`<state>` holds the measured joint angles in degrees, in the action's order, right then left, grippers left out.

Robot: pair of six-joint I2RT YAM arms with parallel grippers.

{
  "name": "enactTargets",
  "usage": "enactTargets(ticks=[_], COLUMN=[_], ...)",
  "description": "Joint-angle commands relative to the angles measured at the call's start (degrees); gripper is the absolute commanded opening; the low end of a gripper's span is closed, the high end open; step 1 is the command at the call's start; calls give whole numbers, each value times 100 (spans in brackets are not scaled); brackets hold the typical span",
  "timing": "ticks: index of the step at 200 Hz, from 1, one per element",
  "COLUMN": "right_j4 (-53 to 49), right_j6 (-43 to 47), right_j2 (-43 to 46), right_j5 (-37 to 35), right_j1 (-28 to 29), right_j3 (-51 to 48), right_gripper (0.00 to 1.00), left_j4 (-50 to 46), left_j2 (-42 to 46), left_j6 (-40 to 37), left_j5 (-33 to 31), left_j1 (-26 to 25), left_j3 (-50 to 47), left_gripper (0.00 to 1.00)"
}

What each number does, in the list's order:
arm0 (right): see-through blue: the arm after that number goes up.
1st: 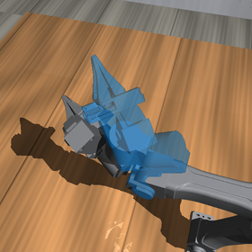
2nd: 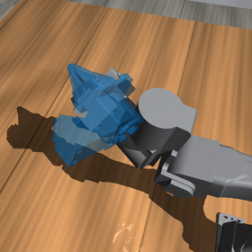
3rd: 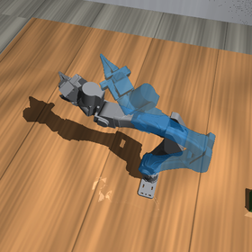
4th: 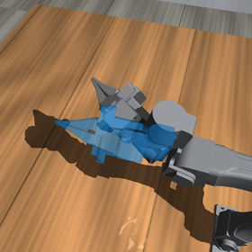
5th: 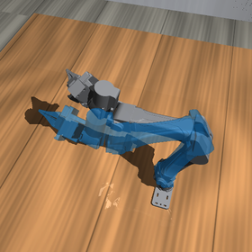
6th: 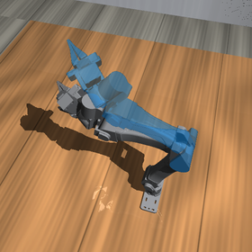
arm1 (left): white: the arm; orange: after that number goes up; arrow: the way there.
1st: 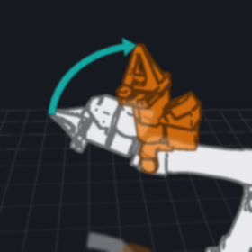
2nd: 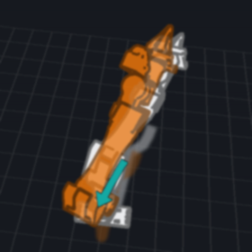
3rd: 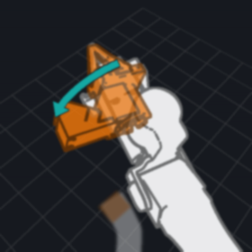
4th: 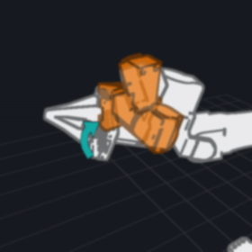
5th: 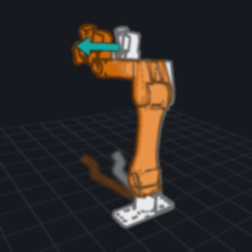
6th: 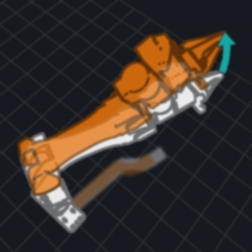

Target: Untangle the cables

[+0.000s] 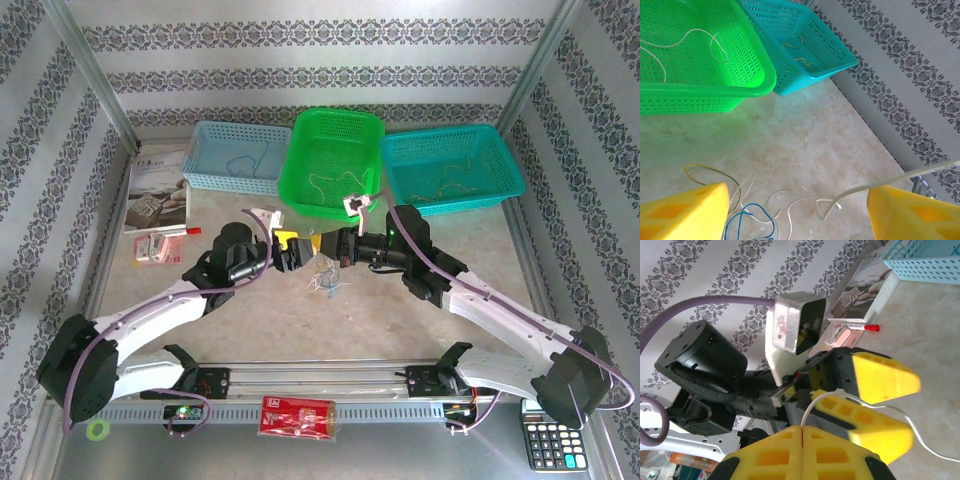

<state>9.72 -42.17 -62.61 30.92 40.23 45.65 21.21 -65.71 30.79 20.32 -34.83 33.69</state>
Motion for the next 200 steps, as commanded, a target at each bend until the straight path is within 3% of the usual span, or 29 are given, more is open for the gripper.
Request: enactTargets(ticks=[1,66,131,154,200], right_j4=[161,189,222,327,761], right_j6=[-30,-52,-75,-131,-377], right_j2=[78,98,30,-10,-41], right_j5=[-49,-55,-181,-215,-424], right_j1=[-71,-125,-171,-175,-187], right_j3=[177,167,68,26,-156], right_gripper=[0,0,0,0,0], left_j4=[-214,-576,-30,288,911], left_j2=[419,1157,1141,1148,1337], left_j6=[-202,-262,73,689,2834], left_j5=[-124,-307,741,857,28], left_j1=[-68,-68,-68,-68,-68], left_j3=[-115,-343,-247,-338,-836], left_gripper=[74,76,70,69,69])
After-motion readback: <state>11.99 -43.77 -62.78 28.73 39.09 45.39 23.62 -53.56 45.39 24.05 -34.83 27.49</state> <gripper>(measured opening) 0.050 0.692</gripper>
